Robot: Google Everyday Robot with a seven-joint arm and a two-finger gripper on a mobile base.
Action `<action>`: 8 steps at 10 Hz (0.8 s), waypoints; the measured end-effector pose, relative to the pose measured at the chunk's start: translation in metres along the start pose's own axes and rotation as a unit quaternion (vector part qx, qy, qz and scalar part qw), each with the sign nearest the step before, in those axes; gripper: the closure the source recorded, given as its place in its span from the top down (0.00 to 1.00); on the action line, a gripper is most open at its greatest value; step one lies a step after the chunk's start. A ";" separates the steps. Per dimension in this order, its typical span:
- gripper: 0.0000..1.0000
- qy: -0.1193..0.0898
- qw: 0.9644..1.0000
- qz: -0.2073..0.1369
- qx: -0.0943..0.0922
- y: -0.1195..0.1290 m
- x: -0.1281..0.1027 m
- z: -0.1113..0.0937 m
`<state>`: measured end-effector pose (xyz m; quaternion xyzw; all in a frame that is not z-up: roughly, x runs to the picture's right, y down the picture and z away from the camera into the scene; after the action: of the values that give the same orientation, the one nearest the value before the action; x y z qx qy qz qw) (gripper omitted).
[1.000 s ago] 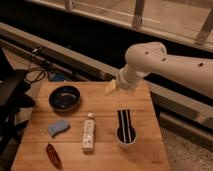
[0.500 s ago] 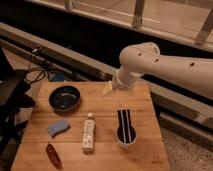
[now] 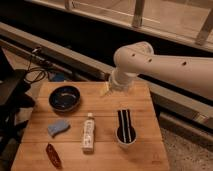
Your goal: Stand the bottle upright
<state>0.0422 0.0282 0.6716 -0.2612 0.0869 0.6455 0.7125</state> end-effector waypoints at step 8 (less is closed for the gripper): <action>0.74 0.069 0.997 -0.022 -0.009 0.031 -0.003 0.075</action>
<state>-0.0045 0.0628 0.7288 -0.3137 0.1239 0.6109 0.7163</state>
